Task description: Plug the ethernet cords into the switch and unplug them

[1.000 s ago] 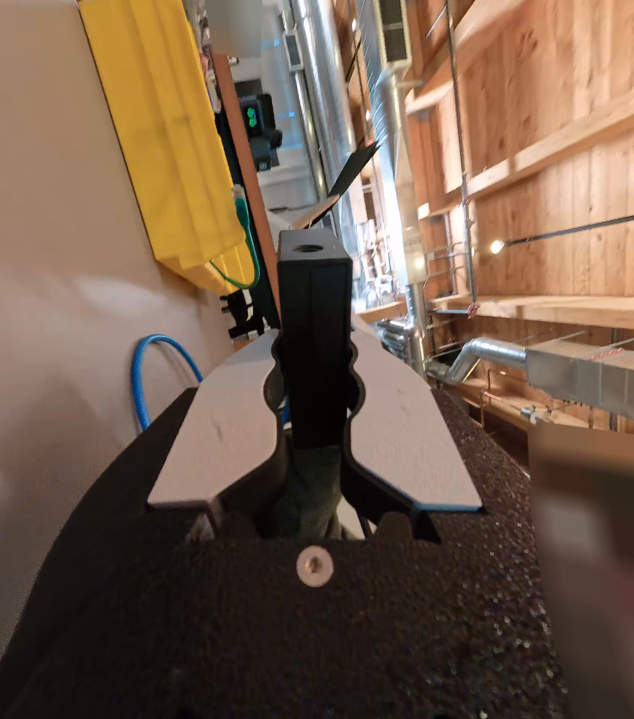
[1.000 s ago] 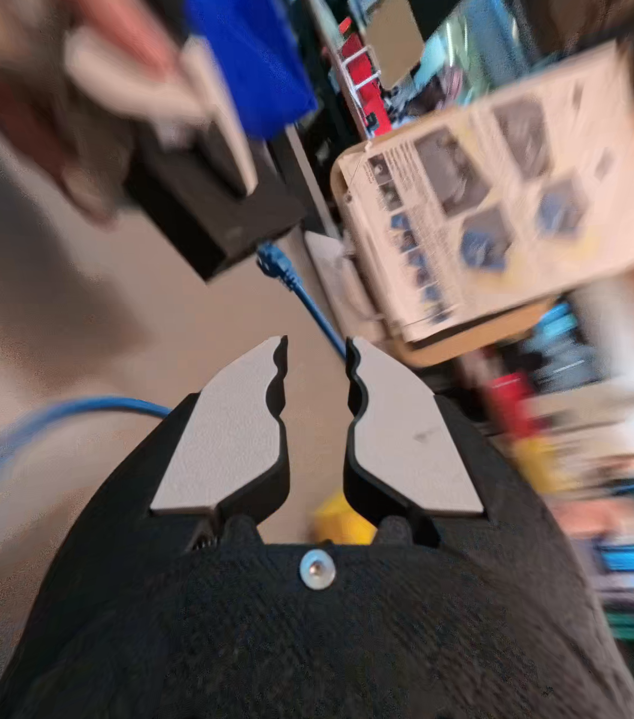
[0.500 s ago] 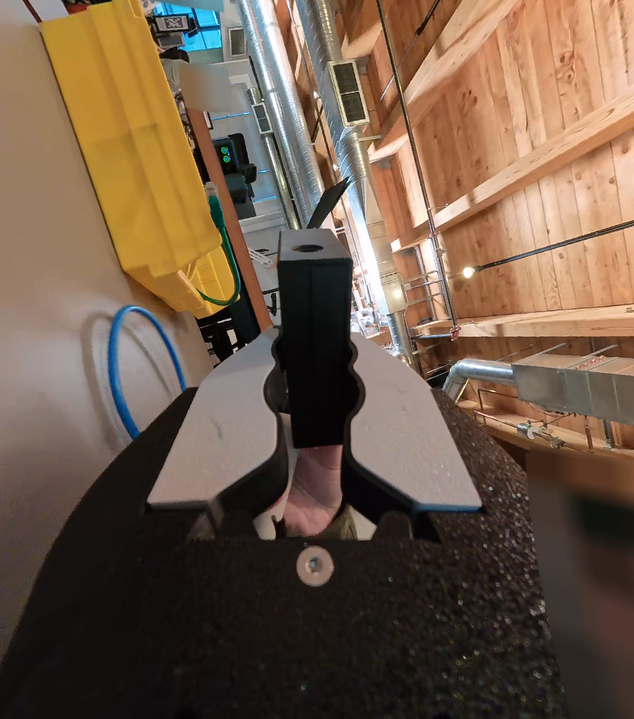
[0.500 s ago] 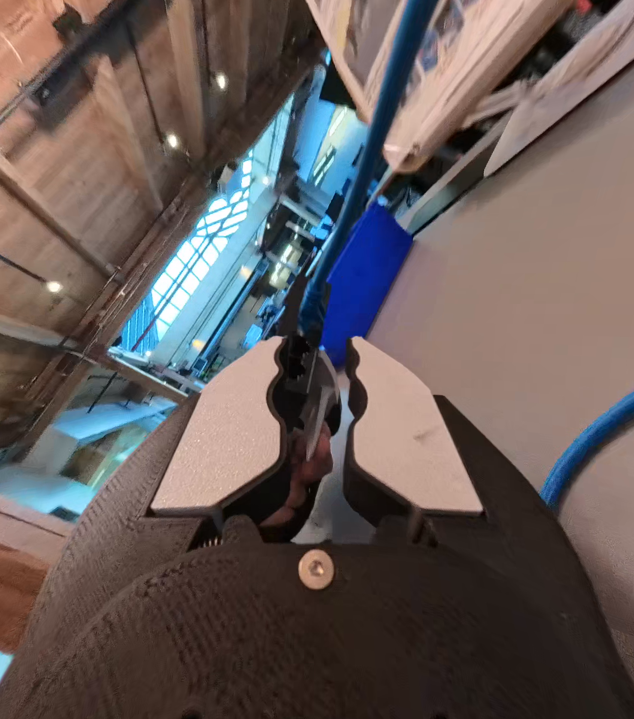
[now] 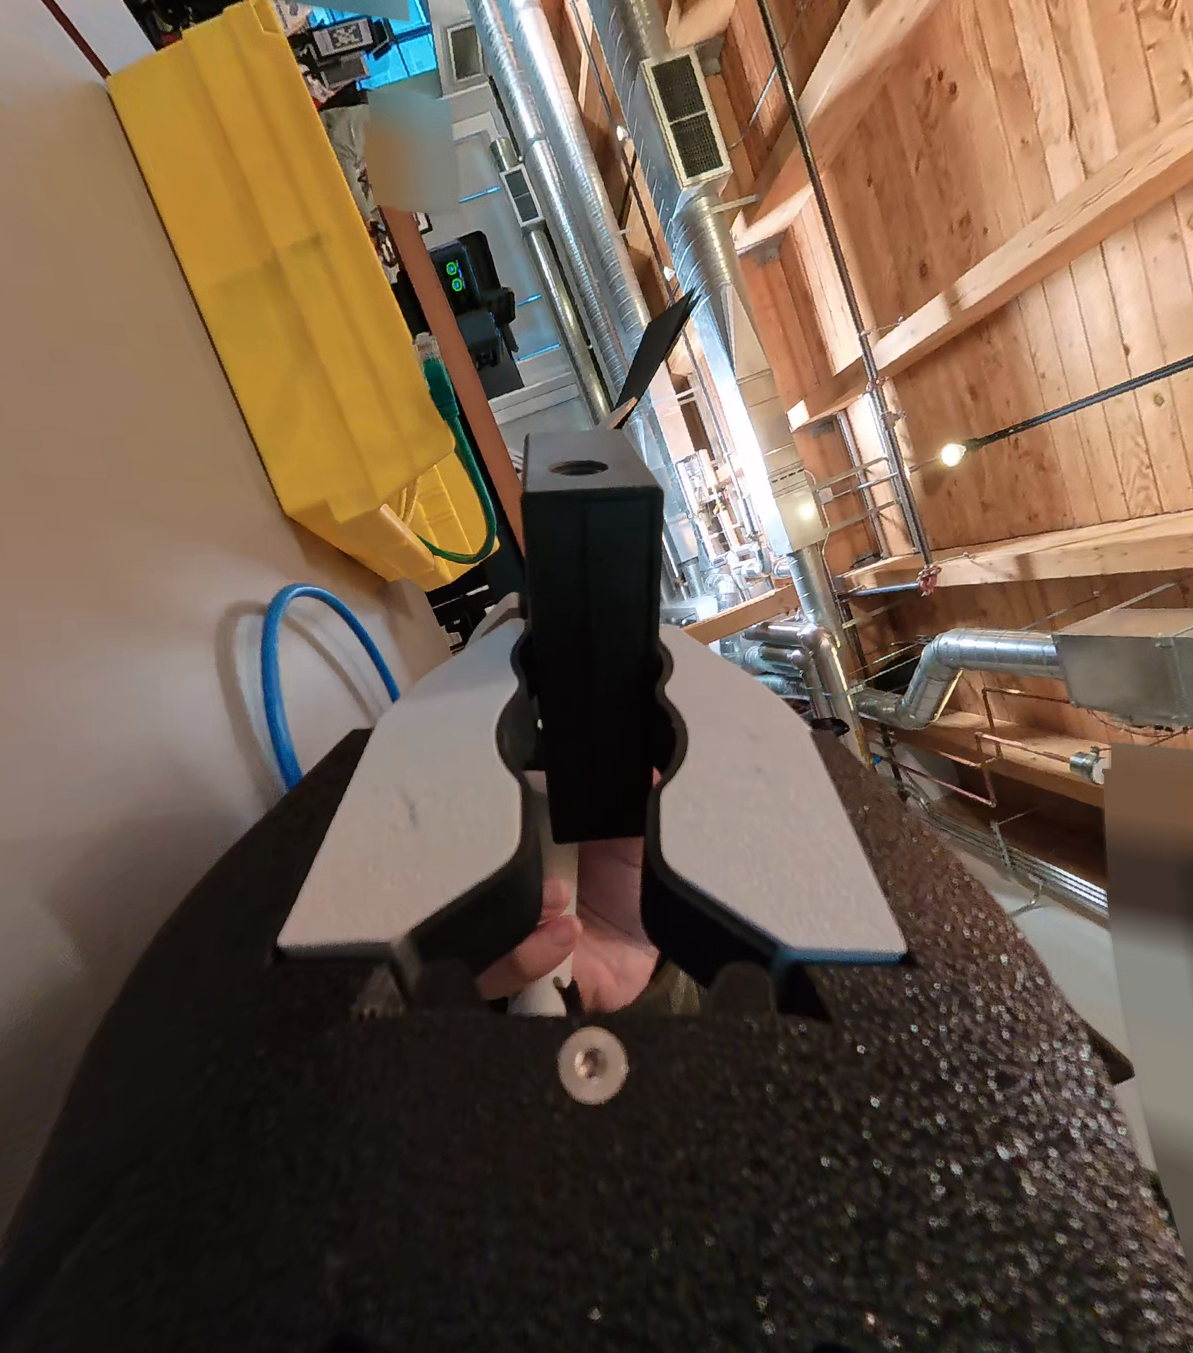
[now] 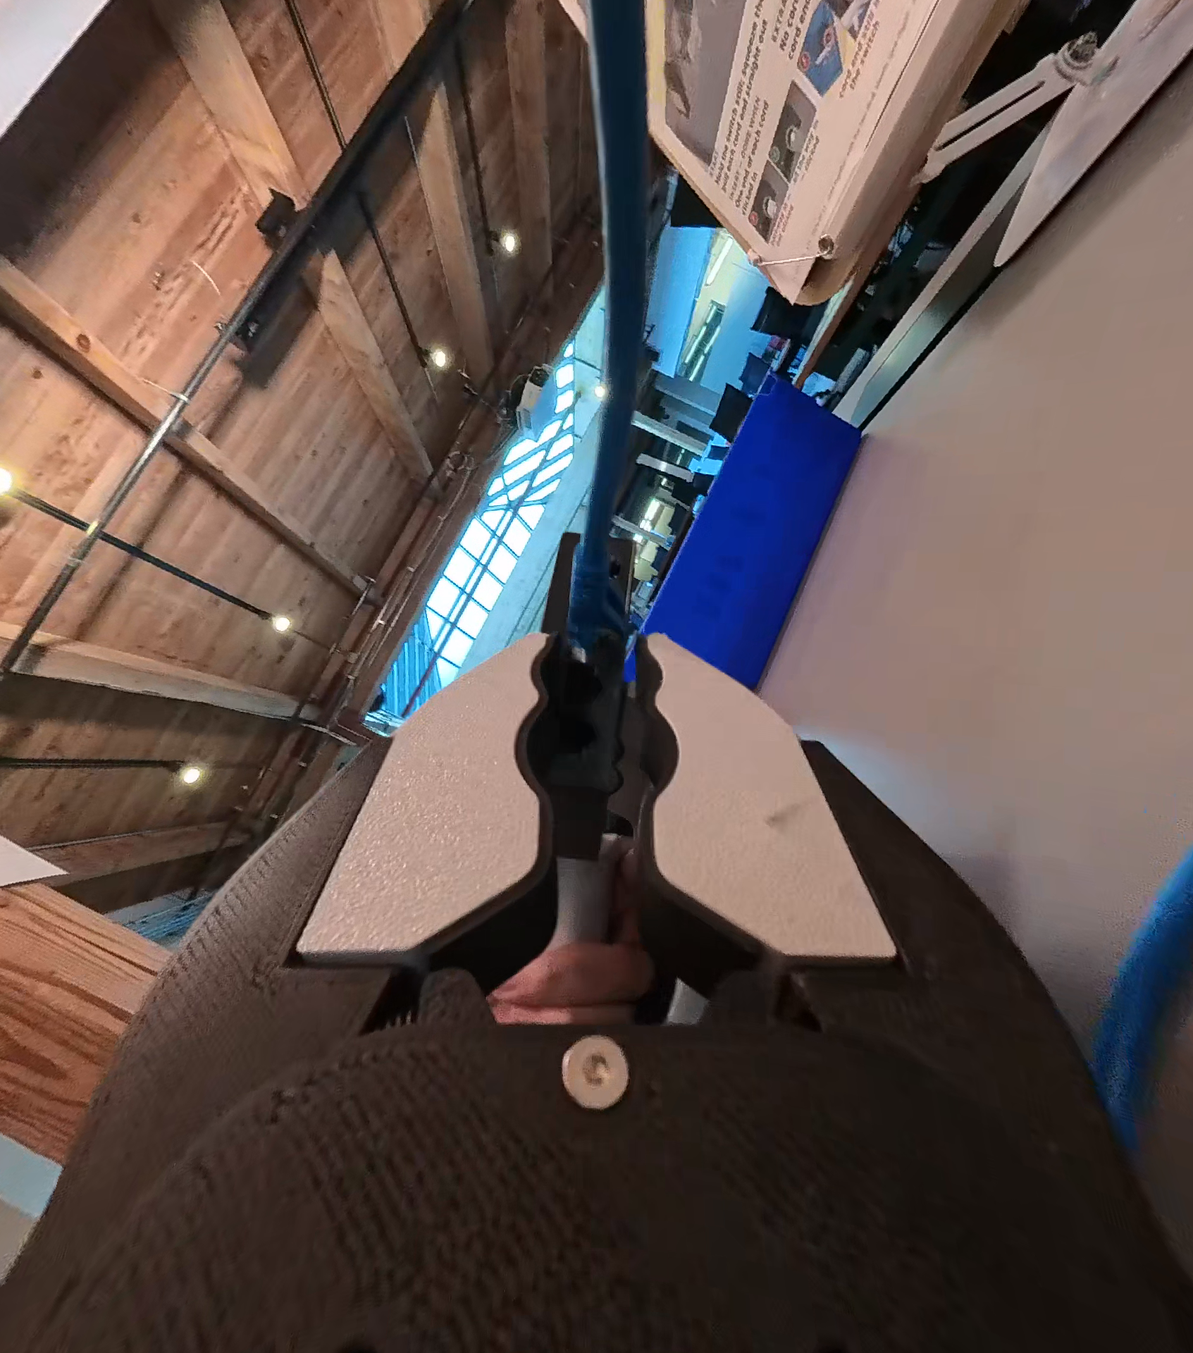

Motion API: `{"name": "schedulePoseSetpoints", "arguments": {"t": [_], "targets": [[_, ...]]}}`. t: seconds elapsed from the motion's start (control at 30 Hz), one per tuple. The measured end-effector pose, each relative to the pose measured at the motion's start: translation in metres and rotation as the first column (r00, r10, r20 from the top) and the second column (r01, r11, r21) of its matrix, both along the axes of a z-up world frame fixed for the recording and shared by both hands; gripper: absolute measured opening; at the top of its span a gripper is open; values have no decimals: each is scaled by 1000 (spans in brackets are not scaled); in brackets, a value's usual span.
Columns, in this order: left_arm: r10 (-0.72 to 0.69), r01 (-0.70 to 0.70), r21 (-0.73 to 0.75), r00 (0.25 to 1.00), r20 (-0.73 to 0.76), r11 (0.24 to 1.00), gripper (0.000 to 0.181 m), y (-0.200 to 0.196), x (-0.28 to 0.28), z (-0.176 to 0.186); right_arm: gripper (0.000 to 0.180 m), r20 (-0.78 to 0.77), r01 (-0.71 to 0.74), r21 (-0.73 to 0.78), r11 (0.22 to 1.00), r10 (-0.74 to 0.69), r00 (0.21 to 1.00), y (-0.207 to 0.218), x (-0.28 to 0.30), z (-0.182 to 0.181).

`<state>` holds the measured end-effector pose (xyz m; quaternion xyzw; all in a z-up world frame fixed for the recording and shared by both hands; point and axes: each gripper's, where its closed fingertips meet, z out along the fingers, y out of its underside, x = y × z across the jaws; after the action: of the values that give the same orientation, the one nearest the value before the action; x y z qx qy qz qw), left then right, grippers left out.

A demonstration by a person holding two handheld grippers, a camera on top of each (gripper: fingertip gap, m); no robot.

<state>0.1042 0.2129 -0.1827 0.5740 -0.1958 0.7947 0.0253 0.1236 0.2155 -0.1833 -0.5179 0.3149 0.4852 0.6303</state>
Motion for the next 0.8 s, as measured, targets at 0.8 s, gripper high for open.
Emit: {"name": "schedulePoseSetpoints", "arguments": {"t": [0.8], "targets": [[31, -24, 289, 999, -18, 957, 27, -7, -7, -2, 14, 76, 1, 49, 999, -4, 997, 1, -6, 4]]}}
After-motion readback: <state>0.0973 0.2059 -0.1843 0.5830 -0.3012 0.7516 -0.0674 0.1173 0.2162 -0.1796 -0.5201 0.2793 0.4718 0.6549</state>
